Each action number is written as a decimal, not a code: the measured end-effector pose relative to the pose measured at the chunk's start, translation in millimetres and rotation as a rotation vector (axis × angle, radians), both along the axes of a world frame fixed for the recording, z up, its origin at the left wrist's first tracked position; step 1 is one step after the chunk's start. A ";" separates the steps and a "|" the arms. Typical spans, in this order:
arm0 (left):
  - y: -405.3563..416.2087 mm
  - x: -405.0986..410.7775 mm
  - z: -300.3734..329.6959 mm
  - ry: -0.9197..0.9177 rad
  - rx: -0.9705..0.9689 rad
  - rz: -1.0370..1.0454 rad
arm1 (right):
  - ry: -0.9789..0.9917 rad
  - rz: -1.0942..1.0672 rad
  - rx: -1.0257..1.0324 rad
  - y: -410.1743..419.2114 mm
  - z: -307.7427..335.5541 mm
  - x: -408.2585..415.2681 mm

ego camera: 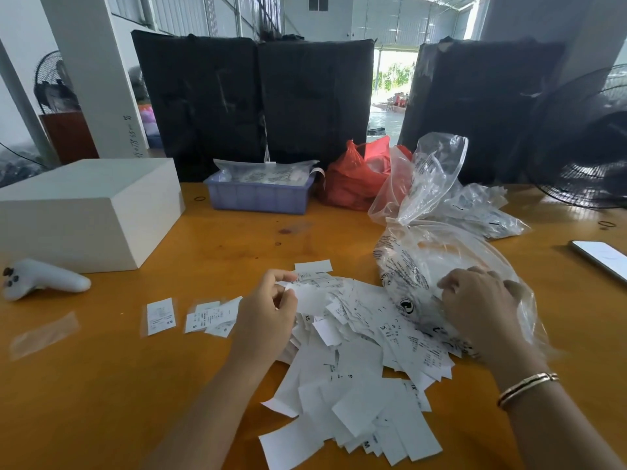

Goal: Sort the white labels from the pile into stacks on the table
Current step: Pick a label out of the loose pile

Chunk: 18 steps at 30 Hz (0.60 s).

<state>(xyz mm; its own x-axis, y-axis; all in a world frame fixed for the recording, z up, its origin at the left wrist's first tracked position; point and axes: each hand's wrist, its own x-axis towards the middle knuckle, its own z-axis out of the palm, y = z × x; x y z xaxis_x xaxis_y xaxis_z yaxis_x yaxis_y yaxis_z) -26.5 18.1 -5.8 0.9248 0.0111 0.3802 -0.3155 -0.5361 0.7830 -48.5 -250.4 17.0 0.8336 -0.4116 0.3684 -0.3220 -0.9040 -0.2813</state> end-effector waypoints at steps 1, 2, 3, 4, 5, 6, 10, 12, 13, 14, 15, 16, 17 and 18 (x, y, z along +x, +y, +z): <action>-0.2 0.1 -0.3 0.004 -0.001 -0.003 | -0.039 -0.009 0.000 0.2 0.4 -0.2; -0.5 0.2 -0.6 0.003 -0.005 -0.009 | -0.087 -0.019 -0.003 0.3 1.0 -0.5; -1.0 0.3 -0.7 0.000 -0.005 -0.013 | -0.135 -0.023 -0.004 0.6 1.6 -0.8; -1.3 0.2 -0.7 -0.004 0.001 -0.014 | -0.170 -0.020 -0.004 1.0 2.0 -1.1; -1.4 0.3 -0.7 -0.005 0.006 -0.013 | -0.184 -0.016 -0.007 1.3 2.2 -1.1; -1.3 0.5 -1.1 -0.005 0.007 -0.012 | -0.179 -0.015 -0.011 1.4 1.9 -0.9; -0.9 1.1 -2.3 0.003 0.003 -0.016 | -0.185 -0.024 -0.053 0.6 0.3 -1.1; -1.0 0.4 -1.4 -0.004 0.004 -0.021 | -0.225 -0.036 -0.081 0.3 -0.1 -1.1; -1.0 0.2 -0.8 -0.012 0.006 -0.025 | -0.243 -0.039 -0.078 0.7 -0.2 -1.0; -0.7 -0.2 -0.5 -0.019 0.006 -0.029 | -0.254 -0.039 -0.067 1.0 -0.2 -0.9; -0.5 -0.2 -0.3 -0.025 0.004 -0.034 | -0.257 -0.036 -0.056 1.1 -0.4 -0.6; -0.4 -0.5 -0.4 -0.031 0.002 -0.038 | -0.261 -0.032 -0.048 0.9 -0.6 -0.2; -0.4 -0.6 -0.4 -0.036 0.002 -0.042 | -0.275 -0.025 -0.043 0.8 -0.2 0.2; -1.0 -0.8 -0.2 -0.039 0.001 -0.043 | -0.307 -0.014 -0.037 1.0 0.3 0.1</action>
<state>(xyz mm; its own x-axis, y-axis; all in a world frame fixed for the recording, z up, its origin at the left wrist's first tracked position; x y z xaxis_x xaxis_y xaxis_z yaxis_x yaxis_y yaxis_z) -27.4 17.1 -6.0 0.9088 -0.0283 0.4164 -0.3686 -0.5224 0.7689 -48.5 -249.5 17.3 0.6752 -0.4042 0.6170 -0.2397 -0.9113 -0.3347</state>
